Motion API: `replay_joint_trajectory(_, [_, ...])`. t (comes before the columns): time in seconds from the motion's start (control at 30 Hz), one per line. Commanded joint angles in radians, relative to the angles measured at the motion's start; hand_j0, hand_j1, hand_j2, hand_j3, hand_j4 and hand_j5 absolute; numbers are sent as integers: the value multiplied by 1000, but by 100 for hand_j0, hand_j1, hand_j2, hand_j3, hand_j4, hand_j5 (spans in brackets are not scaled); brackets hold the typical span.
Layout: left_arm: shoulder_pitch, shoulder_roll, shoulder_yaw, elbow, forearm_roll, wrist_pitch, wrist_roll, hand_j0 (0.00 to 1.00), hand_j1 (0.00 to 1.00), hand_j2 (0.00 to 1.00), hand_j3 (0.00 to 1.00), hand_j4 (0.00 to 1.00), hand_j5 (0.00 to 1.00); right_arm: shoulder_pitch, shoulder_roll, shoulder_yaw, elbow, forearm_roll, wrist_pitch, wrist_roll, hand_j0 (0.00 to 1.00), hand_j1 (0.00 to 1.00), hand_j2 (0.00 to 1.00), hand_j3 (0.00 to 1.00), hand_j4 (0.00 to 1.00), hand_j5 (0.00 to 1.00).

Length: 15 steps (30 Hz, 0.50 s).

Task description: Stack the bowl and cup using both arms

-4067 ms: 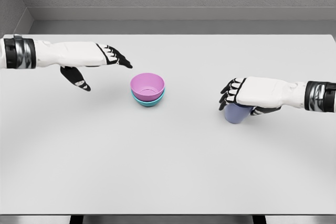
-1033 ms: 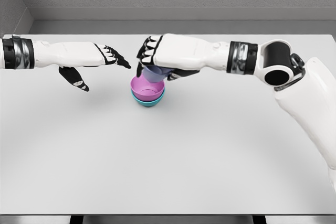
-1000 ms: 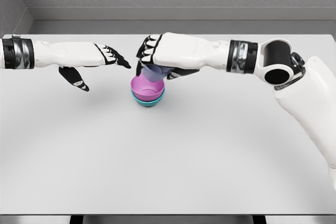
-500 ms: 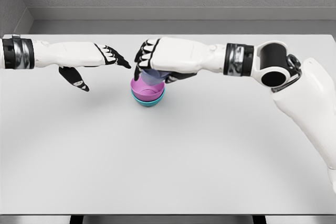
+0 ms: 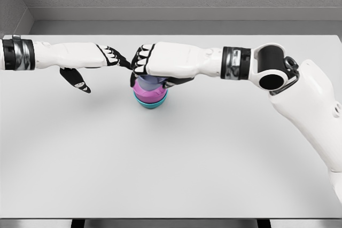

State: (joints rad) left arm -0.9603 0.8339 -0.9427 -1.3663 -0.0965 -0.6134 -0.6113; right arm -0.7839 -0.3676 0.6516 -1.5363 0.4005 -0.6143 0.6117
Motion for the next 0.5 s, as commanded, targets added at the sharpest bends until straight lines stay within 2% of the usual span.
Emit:
replay_joint_trajectory(0.0, [0,1,1,0,6,3,0,100,100,100,100,100,100,0,6,0,1,-6,3,-1,62,62,62,62,62,62])
replay_joint_trajectory(0.17, [0,2,2,1,6,3,0,100,100,100,100,100,100,0,9,11,7,-5,3,-1,62,62,62,62,62,62])
replay_joint_trajectory(0.27, [0,31,7,15,4,3,0,100,100,100,100,100,100,-8,10,13,10,-5,3,-1,62,62,62,62,62,62])
replay_joint_trajectory(0.3, [2,33,25,18,4,3,0,100,100,100,100,100,100,-8,12,14,15,-5,3,-1,62,62,62,62,62,62])
replay_joint_trajectory(0.47, [2,37,32,30,3,3,0,100,100,100,100,100,100,-18,13,13,53,-5,3,-1,62,62,62,62,62,62])
